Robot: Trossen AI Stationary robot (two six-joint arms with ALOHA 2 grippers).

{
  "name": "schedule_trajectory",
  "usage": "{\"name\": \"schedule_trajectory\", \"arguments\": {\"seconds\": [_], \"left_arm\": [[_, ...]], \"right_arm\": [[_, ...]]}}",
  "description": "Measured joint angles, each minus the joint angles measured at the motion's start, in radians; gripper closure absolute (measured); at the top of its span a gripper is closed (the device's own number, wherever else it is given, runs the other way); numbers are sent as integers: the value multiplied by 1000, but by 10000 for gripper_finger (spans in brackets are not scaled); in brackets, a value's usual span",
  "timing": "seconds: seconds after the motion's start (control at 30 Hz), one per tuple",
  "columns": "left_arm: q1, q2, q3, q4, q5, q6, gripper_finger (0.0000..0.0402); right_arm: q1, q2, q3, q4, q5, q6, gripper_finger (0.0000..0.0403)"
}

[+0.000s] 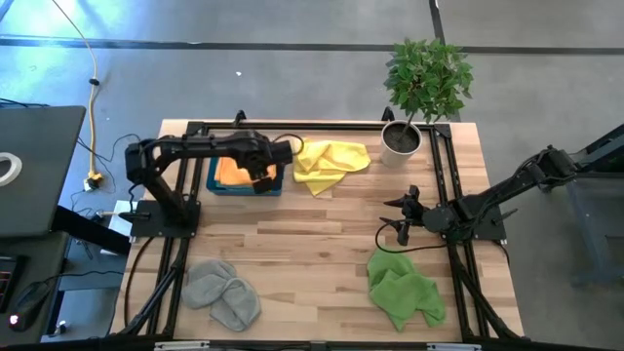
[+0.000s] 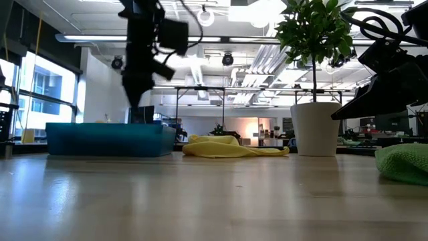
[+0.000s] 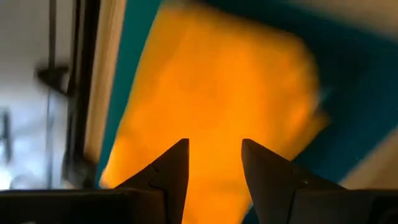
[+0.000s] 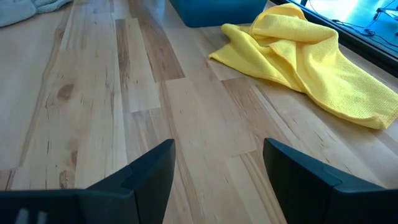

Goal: Fold microfiber towels
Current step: Fold the yellow microfiber cloth

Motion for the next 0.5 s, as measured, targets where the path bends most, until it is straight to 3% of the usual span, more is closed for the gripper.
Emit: {"name": "schedule_trajectory", "arguments": {"seconds": [0.1,0.27,0.4,0.5], "left_arm": [[-66,0,4,158,48,70,264],[-149,0,-47,555,138,215,264],[-157,11,-86,776,106,230,264],[-146,12,-136,951,210,218,264]], "right_arm": [[0,0,0,0,0,0,167],[0,0,0,0,0,0,167],[0,0,0,0,0,0,167],[0,0,0,0,0,0,167]]}}
